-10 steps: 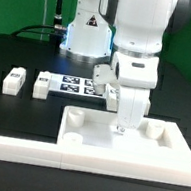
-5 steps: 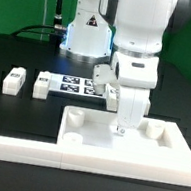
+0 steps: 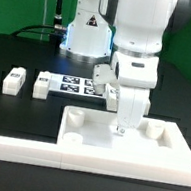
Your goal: Assemble desk
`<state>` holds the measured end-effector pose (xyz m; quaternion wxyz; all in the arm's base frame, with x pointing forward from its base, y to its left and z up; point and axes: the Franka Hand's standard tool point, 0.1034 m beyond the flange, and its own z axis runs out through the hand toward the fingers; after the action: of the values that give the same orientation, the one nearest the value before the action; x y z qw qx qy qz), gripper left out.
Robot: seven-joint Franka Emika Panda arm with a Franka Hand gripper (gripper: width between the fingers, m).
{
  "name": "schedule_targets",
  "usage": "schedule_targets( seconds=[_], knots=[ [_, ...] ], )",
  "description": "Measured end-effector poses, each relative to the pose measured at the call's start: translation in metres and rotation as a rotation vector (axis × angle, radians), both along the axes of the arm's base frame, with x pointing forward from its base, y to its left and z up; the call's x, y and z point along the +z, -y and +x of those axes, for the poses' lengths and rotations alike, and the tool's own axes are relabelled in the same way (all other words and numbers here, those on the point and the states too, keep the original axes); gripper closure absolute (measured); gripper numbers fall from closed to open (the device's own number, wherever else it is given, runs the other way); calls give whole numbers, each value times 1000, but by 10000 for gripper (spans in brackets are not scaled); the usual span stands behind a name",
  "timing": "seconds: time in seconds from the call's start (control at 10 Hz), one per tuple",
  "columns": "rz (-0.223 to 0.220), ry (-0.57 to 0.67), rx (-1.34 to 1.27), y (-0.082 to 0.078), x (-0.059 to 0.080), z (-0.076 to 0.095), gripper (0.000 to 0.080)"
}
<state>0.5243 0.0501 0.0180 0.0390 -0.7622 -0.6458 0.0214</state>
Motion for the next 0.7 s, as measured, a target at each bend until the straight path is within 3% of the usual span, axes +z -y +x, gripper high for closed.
schedule_targets(
  seconds=[0.4, 0.5, 0.6, 0.7],
  knots=[
    [-59, -7, -386, -33, 34, -4, 151],
    [-58, 1, -445, -38, 36, -3, 151],
    [-28, 20, -469, -33, 33, -2, 151],
    [-35, 11, -553, -33, 33, -4, 151]
  ],
)
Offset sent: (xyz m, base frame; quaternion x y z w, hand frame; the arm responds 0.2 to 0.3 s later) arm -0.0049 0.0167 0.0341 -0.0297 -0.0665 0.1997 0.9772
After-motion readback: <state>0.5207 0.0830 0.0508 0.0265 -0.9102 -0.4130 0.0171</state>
